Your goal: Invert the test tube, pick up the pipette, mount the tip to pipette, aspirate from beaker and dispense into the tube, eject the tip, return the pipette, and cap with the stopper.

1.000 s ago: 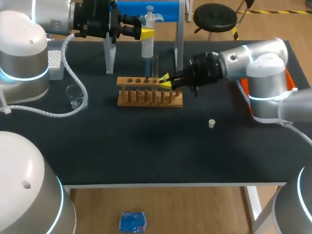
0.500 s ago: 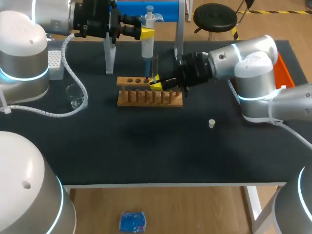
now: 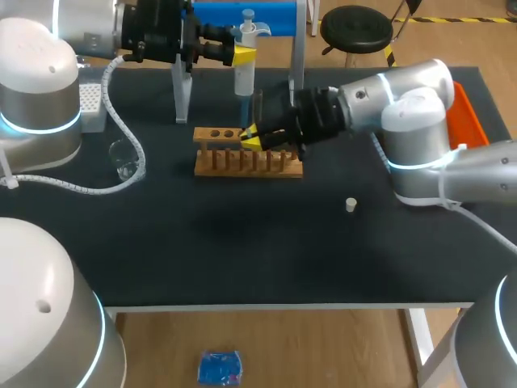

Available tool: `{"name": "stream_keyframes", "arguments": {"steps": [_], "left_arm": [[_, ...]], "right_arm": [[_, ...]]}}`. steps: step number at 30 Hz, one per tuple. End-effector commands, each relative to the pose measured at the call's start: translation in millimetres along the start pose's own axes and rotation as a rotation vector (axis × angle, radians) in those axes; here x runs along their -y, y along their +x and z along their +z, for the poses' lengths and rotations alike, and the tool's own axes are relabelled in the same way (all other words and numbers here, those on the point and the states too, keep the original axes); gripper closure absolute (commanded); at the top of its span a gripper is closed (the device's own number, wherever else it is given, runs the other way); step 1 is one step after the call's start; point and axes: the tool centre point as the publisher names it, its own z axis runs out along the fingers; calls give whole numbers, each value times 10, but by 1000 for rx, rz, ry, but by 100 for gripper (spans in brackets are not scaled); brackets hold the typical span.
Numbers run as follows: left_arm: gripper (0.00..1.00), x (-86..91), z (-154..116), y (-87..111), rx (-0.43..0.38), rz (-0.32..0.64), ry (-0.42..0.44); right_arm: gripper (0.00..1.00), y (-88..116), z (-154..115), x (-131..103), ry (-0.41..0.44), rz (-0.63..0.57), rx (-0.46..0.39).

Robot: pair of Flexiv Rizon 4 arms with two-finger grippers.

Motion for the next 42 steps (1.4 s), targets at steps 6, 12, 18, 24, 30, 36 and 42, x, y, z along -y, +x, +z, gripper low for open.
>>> {"name": "stream_keyframes", "arguments": {"steps": [6,12,18,24,30,36,42], "left_arm": [[100,7,-1,-3,0,-1,-1],[100,7,-1,-3,0,-1,-1],[100,7,-1,-3,0,-1,-1],[100,7,-1,-3,0,-1,-1],[100,7,-1,-3,0,-1,-1],[100,7,-1,-3,0,-1,-1],[100,7,-1,-3,0,-1,-1]], "right_arm": [[100,-11,46,-19,-2,4,-1],[100,-1,46,-44,-9,3,-4],[100,-7,37,-22,-3,2,-2],[100,-17,39,27,5,9,-1],[100,-34,47,45,8,13,2],[100,-50,64,13,3,12,3],[100,-57,69,-10,-11,18,4]]}}
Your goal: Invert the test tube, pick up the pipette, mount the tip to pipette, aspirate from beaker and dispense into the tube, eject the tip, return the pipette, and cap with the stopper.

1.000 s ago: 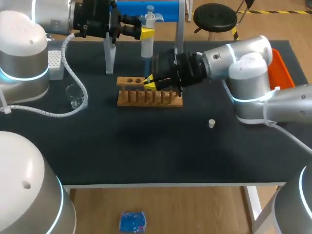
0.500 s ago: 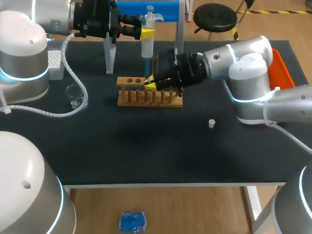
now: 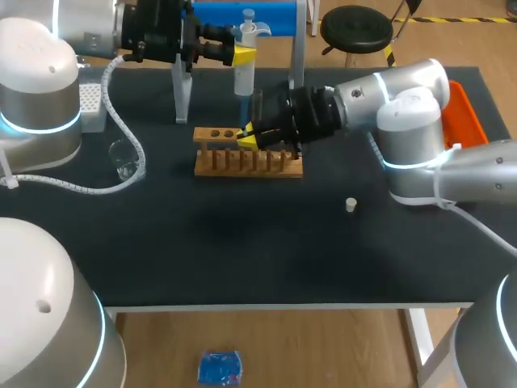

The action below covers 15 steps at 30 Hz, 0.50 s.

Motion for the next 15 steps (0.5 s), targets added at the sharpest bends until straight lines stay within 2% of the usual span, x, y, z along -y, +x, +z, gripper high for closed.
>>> {"name": "stream_keyframes", "arguments": {"steps": [1,15], "left_arm": [[100,5,-1,-3,0,0,-1],[100,5,-1,-3,0,0,-1]], "right_arm": [[100,-4,10,-8,-5,-1,-2],[100,29,3,-76,-35,12,-6]]}}
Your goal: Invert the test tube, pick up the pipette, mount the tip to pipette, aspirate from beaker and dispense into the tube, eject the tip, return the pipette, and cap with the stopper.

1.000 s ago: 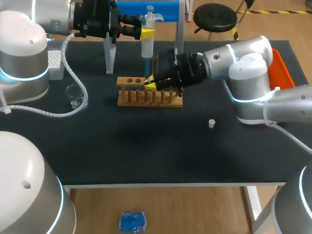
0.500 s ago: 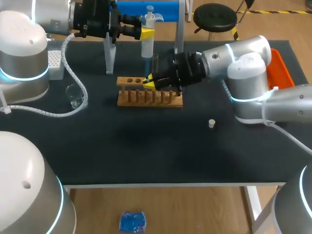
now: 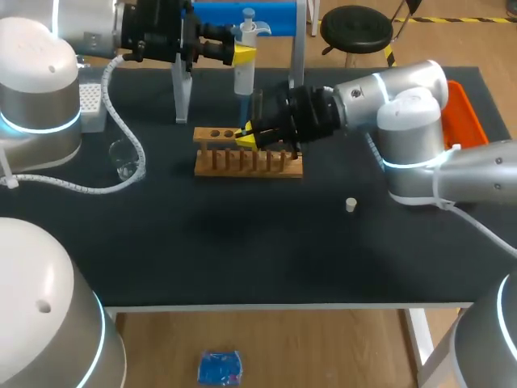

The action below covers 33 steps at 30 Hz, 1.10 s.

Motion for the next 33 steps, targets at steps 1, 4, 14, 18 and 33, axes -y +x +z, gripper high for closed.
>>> {"name": "stream_keyframes", "arguments": {"steps": [1,4,14,18,33], "left_arm": [[100,-3,0,-2,-1,-1,-2],[100,-3,0,-2,-1,-1,-2],[100,-3,0,-2,-1,-1,-2],[100,-3,0,-2,-1,-1,-2],[100,-3,0,-2,-1,-1,-2]], "right_arm": [[100,16,-16,-16,-8,8,1],[100,37,-17,-19,-25,41,1],[100,133,33,-84,-116,170,11],[100,148,52,-107,-161,231,25],[100,142,91,-148,-228,260,93]]}}
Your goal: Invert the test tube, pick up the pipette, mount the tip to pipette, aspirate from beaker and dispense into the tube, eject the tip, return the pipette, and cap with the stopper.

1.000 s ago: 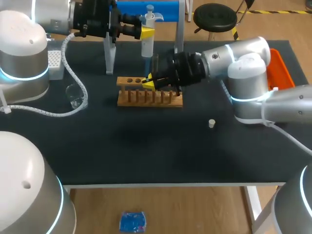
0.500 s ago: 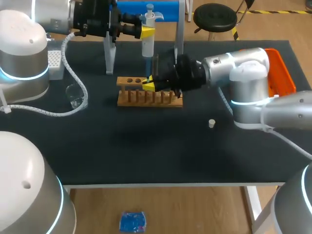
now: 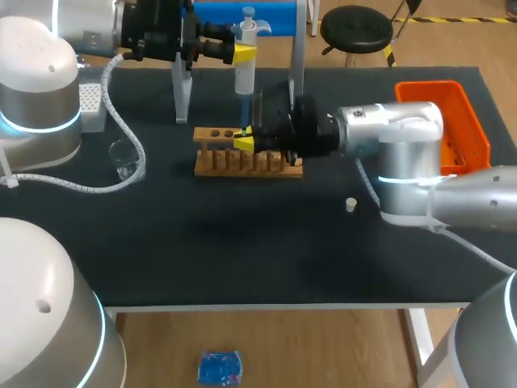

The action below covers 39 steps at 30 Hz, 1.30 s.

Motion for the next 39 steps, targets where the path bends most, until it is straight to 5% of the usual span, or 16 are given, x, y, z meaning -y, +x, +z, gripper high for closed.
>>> {"name": "stream_keyframes", "arguments": {"steps": [1,39], "left_arm": [[100,-18,0,-4,-1,0,-2],[100,-18,0,-4,-1,0,-2]], "right_arm": [[100,39,26,-9,-2,-12,18],[100,-64,-44,-233,19,-78,51]]}}
